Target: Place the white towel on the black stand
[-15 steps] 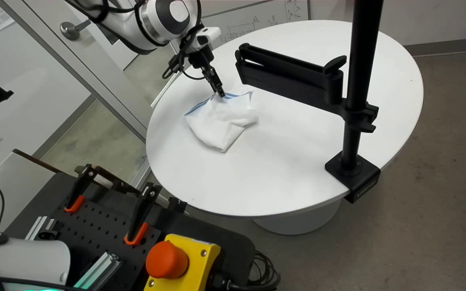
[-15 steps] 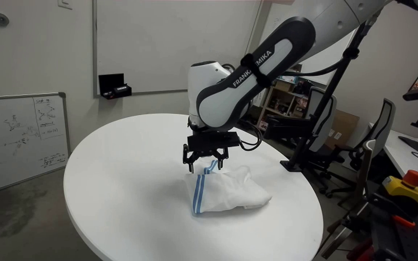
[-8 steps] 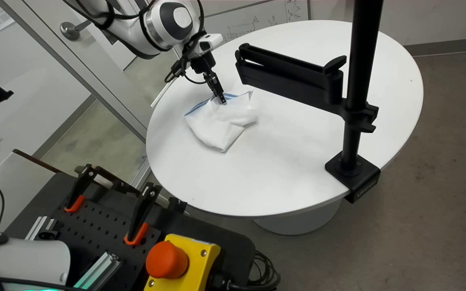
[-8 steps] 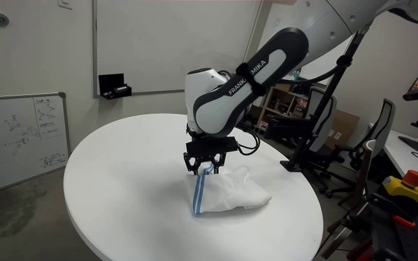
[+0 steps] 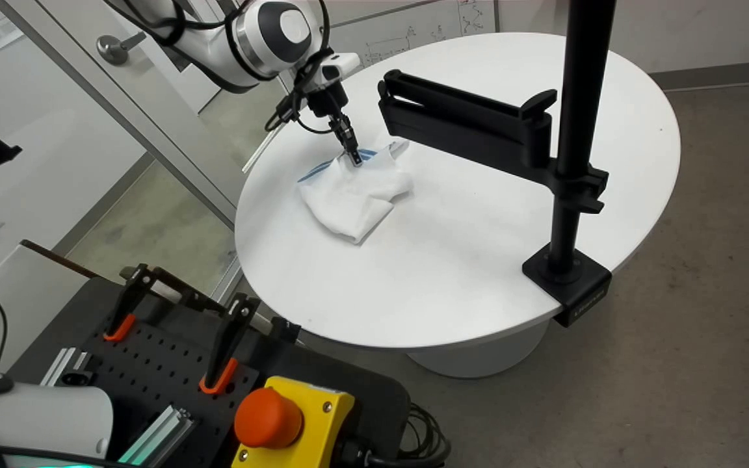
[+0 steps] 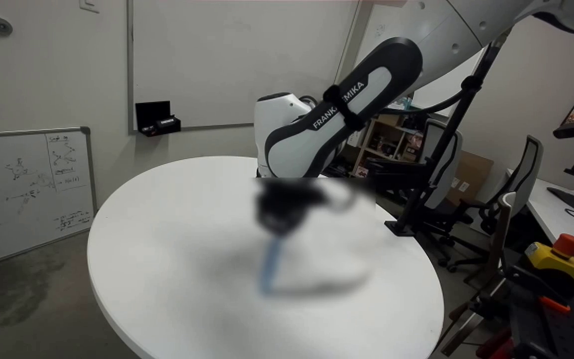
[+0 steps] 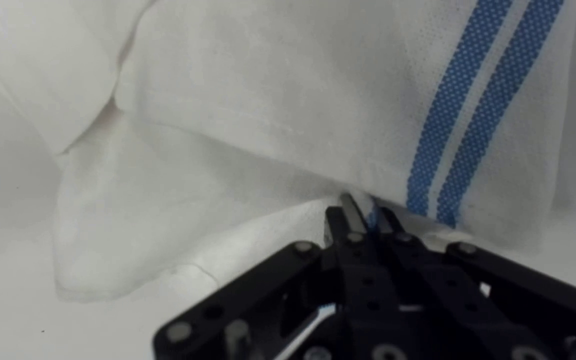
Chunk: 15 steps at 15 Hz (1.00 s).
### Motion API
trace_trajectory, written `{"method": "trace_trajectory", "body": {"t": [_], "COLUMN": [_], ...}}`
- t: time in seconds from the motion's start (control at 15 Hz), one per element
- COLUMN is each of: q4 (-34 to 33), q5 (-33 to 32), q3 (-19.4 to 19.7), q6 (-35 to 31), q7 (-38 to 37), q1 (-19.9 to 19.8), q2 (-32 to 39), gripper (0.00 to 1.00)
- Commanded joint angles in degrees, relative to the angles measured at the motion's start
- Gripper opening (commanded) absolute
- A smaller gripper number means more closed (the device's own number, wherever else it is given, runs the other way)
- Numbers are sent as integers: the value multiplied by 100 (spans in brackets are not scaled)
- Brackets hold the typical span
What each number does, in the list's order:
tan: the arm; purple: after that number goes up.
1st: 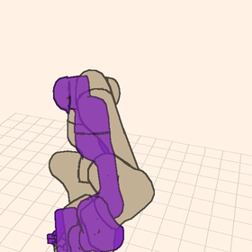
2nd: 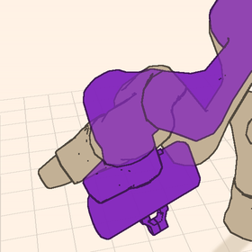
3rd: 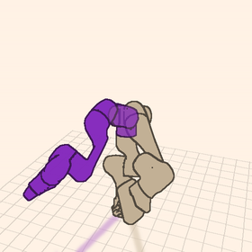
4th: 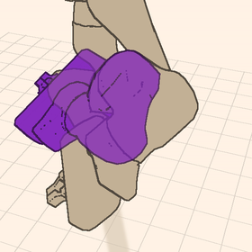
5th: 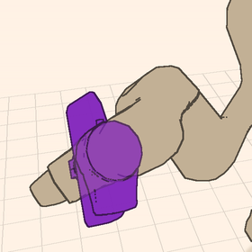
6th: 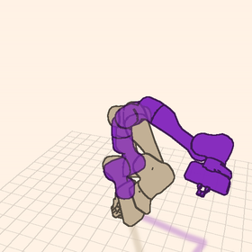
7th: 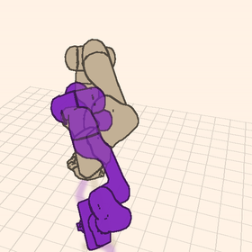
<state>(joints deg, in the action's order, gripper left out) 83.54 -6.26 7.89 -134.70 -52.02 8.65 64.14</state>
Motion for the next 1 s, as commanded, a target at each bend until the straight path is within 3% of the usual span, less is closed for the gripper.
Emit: {"method": "trace_trajectory", "body": {"t": [0.0,0.27,0.93], "q4": [333,1278,4083], "q5": [239,405,1015], "q3": [-41,-192,-497], "q6": [91,-63,-654], "q7": [201,367,720], "q1": [-24,-46,-94], "q2": [-383,-1192,-4007], "gripper": [1,1,1]}}
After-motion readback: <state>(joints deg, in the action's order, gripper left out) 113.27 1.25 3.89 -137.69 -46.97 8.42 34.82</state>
